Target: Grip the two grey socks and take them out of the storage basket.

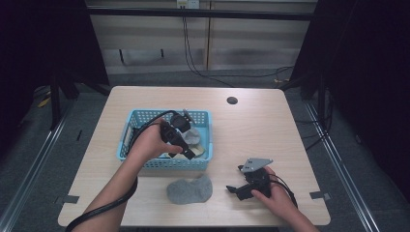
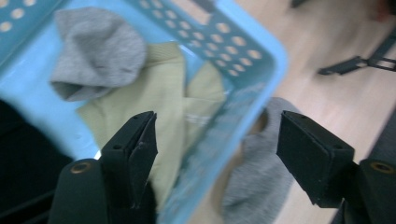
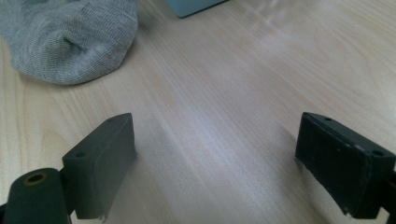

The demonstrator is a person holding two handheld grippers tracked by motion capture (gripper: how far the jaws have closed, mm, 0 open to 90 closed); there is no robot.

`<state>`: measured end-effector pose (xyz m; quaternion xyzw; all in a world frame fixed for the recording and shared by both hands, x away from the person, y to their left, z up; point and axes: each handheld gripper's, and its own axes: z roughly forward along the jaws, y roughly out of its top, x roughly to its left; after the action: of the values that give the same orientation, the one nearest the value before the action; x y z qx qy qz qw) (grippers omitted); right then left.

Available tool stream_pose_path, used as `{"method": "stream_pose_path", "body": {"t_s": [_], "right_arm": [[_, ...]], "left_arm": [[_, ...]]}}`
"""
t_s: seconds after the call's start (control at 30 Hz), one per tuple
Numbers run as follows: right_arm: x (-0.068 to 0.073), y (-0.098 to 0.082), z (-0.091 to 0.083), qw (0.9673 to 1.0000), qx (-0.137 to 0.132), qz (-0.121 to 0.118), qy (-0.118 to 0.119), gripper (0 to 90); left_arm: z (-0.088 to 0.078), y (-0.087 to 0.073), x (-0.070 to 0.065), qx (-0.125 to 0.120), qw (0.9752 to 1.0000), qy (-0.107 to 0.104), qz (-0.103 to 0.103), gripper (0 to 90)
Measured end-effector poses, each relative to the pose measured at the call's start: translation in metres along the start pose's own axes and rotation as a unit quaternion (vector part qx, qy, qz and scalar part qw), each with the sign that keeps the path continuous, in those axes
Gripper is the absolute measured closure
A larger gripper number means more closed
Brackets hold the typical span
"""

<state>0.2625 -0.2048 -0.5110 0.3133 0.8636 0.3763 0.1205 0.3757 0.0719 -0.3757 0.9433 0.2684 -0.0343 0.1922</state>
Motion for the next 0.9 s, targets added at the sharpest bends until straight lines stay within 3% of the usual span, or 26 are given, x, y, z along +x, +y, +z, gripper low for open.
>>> {"method": "stream_pose_path", "body": {"t_s": [0.1,0.2,0.43,0.53,0.9], "right_arm": [[0.0,0.0,0.0,1.0,0.0,0.0,0.0,11.6],[0.0,0.0,0.0,1.0,0.0,-0.001,0.0,11.6],[0.0,0.0,0.0,1.0,0.0,-0.001,0.0,11.6],[0.0,0.0,0.0,1.0,0.0,-0.001,0.0,11.5],[0.0,0.0,0.0,1.0,0.0,-0.001,0.0,11.6]], "left_arm": [[0.003,0.0,0.008,-0.008,0.9999,0.0,-0.013,28.0],[0.007,0.002,0.021,-0.012,0.9995,0.012,-0.028,27.1],[0.017,0.007,0.034,-0.012,0.9983,0.023,-0.051,27.5],[0.024,0.011,0.041,-0.018,0.997,0.031,-0.069,27.5],[0.045,0.02,0.061,-0.031,0.9934,0.044,-0.102,27.1]]}}
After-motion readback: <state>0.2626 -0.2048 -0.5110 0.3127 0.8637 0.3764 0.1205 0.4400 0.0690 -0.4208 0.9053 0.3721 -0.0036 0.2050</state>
